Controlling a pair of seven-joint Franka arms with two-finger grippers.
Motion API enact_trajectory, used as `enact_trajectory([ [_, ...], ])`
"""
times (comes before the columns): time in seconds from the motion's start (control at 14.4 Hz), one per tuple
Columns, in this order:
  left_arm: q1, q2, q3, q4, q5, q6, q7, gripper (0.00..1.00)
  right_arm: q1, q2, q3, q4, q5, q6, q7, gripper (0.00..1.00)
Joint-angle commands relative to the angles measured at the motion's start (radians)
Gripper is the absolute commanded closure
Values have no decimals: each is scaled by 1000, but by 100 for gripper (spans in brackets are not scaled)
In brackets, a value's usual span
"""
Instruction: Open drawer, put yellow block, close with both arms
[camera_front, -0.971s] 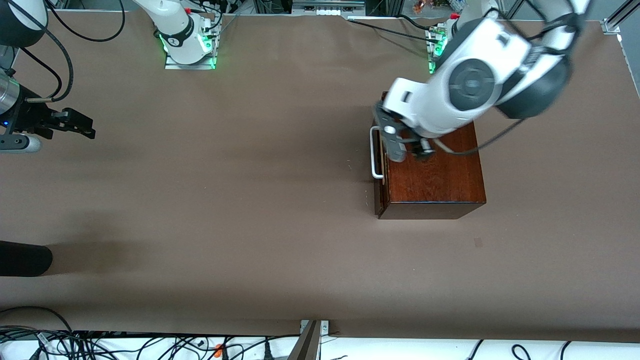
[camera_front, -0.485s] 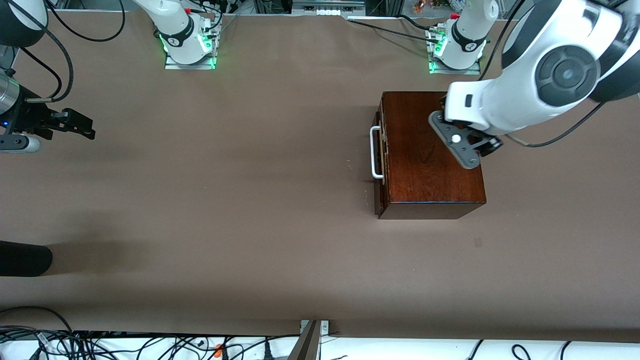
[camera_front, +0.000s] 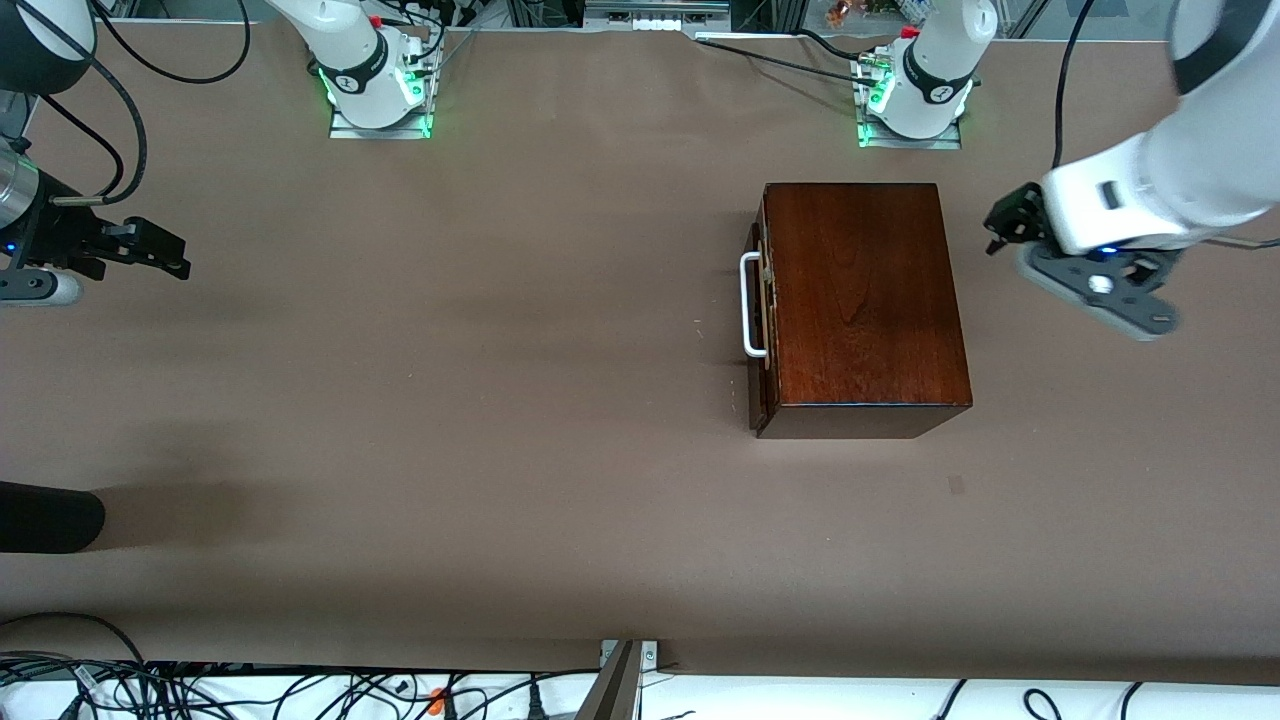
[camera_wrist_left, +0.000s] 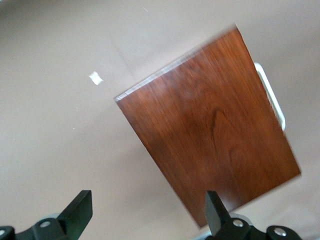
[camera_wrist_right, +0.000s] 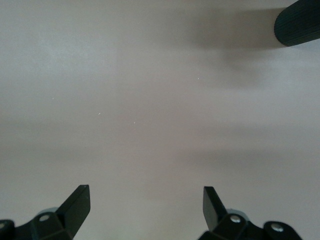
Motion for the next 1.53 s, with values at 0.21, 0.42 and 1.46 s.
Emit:
enact_trajectory([
  [0.21,-118,-221,176,-315,-25,184,-286,0,-15,-1,16,4,1,14,8,0],
  [0.42,-79,-213,175,-317,-17,187,-272,0,-15,-1,16,4,1,20,8,0],
  [1.46,-56,-199,166,-300,6,172,-209,0,-14,-1,17,2,1,23,8,0],
])
